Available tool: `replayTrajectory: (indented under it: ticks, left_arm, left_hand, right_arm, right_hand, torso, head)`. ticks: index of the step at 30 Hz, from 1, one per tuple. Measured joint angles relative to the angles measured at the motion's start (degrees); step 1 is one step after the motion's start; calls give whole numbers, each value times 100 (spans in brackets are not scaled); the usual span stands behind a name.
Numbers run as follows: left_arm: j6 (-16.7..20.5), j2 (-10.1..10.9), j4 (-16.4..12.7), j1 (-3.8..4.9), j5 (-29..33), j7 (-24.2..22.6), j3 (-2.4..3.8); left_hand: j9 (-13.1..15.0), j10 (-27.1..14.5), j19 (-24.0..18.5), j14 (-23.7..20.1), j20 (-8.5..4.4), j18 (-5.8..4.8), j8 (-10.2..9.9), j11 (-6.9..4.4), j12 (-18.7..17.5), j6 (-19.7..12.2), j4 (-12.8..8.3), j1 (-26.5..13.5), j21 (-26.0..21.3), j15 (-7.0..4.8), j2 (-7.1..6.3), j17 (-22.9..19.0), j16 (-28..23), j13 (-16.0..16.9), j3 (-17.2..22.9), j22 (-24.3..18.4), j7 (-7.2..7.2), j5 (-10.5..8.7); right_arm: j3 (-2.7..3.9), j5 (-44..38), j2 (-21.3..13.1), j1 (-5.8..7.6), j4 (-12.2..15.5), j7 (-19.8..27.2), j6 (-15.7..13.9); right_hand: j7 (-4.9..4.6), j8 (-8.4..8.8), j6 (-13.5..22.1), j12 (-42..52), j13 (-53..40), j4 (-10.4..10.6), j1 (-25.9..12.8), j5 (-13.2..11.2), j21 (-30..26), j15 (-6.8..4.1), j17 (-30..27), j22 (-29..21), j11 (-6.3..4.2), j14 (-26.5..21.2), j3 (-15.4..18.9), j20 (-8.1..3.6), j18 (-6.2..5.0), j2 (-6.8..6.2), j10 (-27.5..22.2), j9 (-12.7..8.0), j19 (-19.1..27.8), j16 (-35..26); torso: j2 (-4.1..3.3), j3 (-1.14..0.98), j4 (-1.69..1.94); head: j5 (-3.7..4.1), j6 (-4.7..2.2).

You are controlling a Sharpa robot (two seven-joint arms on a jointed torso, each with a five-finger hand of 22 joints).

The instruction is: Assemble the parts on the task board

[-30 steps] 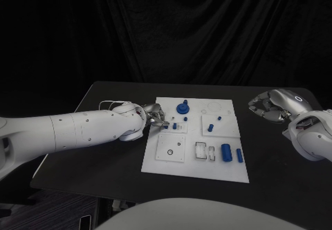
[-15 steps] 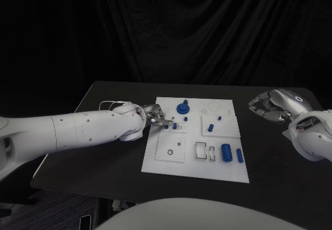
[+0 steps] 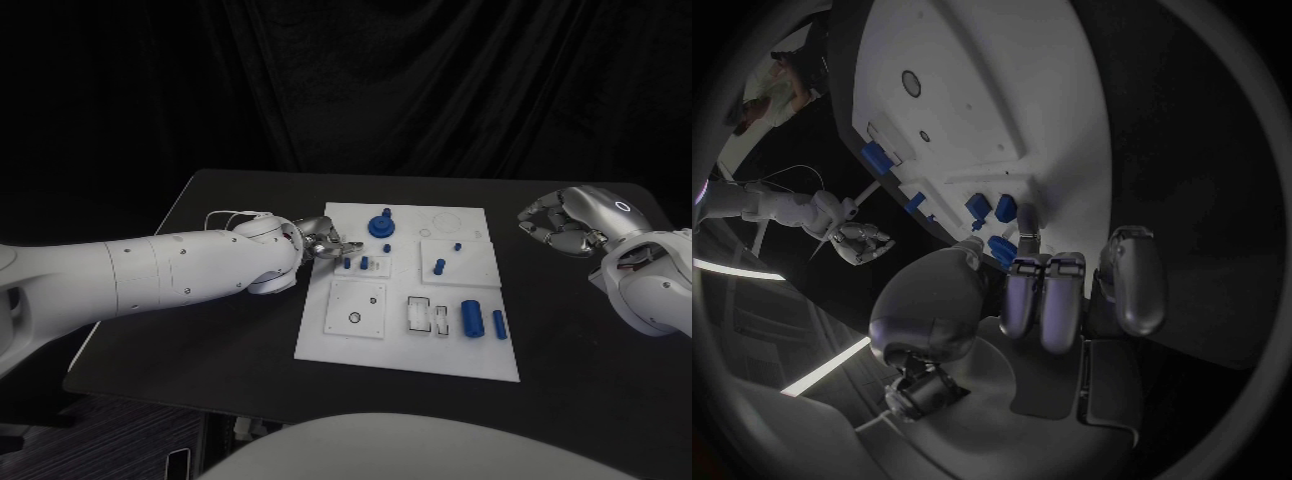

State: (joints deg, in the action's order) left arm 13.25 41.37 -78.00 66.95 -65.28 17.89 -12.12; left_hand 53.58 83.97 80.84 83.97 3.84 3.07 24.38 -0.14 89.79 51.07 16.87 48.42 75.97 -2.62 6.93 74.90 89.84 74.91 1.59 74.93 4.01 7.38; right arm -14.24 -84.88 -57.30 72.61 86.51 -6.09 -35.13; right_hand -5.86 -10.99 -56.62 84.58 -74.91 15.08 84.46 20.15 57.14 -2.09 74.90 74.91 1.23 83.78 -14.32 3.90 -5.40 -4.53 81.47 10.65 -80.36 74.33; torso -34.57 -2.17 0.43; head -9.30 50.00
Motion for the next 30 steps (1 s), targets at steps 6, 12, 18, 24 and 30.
replayTrajectory:
  ticks: [6,12,18,24,30]
  left_arm:
    - [471,79,13,-3,0,-443,-2]
    - [1203,178,80,-3,0,-1403,-2]
    - [1638,206,219,-3,0,-2448,0]
    - [1714,58,501,-2,-10,-3249,0]
    - [1714,-178,828,-2,-570,-3619,0]
  left_hand:
    - [78,8,-42,-2,55,0,-72,72,0,-274,-31,414,-33,61,51,0,0,0,-245,0,62,509]
    - [62,-435,-844,-67,256,180,-320,366,-888,-958,-124,2020,-872,346,-268,0,-301,0,-258,-1,341,918]
    - [-238,-3586,-1818,-2191,436,269,-660,604,-3651,-1187,-327,3141,-1749,558,-404,-781,-1902,-371,0,-1,512,816]
    - [-1032,-4589,-1512,-2306,626,269,-1421,818,-6242,-1007,-466,4159,-1175,690,-820,-1553,-2284,-2666,868,-1,518,650]
    - [-1966,-4503,-657,-1002,289,268,-1981,541,-6870,-805,-713,4340,-545,311,-1237,-1119,-1678,-4066,1669,-1,43,339]
  right_arm:
    - [0,0,-7,0,0,2,-3]
    - [0,0,-26,-1,6,7,-9]
    - [0,0,-35,-1,10,12,-20]
    - [0,0,-36,-1,10,16,-26]
    - [0,0,-42,-1,29,19,-32]
  right_hand:
    - [0,0,0,0,0,0,0,0,0,0,0,0,0,0,0,0,0,0,0,0,0,0]
    - [0,0,0,0,0,0,0,0,0,0,0,-1,21,0,0,0,0,0,-21,0,0,0]
    - [0,0,0,0,0,0,0,0,0,0,0,-1,21,0,0,0,0,0,-21,0,0,0]
    - [0,0,0,0,1,0,0,0,0,0,0,-1,21,0,0,0,0,0,-21,0,0,0]
    - [0,0,0,0,1,0,0,0,0,0,0,-1,21,0,0,0,0,0,-21,0,0,0]
  torso:
    - [0,1,1]
    - [0,1,3]
    - [0,1,4]
    - [0,1,9]
    - [-1,1,0]
  head:
    - [15,0]
    - [46,0]
    - [86,0]
    - [126,0]
    - [173,0]
